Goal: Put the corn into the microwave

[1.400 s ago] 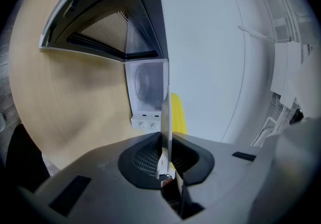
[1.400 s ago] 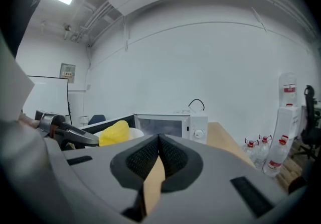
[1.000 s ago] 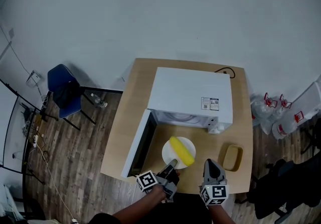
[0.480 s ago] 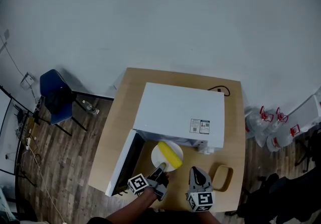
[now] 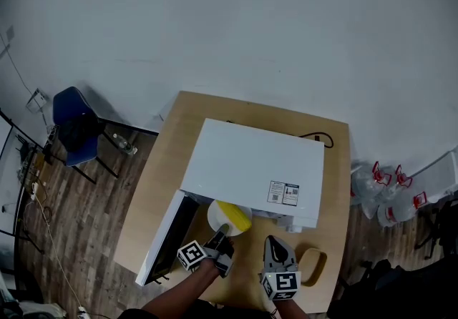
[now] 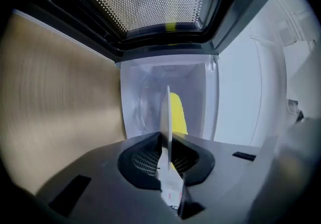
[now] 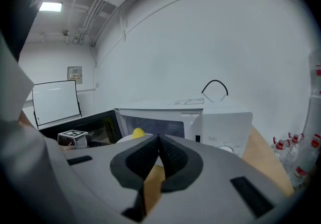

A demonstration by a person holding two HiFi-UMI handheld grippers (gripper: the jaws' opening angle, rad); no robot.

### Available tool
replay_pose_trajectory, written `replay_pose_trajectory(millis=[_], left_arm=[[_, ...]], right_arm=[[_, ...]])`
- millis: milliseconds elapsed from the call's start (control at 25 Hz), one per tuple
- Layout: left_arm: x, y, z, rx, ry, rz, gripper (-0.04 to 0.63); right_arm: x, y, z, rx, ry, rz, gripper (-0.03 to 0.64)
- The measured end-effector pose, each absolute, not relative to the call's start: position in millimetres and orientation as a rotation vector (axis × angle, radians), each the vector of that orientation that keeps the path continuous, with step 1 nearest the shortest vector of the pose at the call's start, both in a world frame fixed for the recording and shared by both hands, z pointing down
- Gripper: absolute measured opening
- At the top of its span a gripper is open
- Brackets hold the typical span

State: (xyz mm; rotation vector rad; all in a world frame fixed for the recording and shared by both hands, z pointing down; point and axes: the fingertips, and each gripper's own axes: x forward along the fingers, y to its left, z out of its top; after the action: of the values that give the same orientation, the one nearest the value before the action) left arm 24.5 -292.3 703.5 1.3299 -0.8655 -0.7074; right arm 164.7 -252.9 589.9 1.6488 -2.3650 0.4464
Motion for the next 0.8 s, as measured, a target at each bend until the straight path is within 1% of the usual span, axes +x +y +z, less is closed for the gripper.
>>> replay_pose_trajectory(millis=[280, 800], left_arm=[[19.5, -318.5, 733.6, 1.300, -0.926, -0.714, 0.029], [19.7, -340.8, 758.9, 1.260, -0.980, -0.690, 0.029]], right_arm=[[164.8, -255.3, 607.5, 1.633, -2.360, 0.489, 0.058], [175.2, -248.2, 613.5, 1.577, -2.340, 0.438, 0.058]])
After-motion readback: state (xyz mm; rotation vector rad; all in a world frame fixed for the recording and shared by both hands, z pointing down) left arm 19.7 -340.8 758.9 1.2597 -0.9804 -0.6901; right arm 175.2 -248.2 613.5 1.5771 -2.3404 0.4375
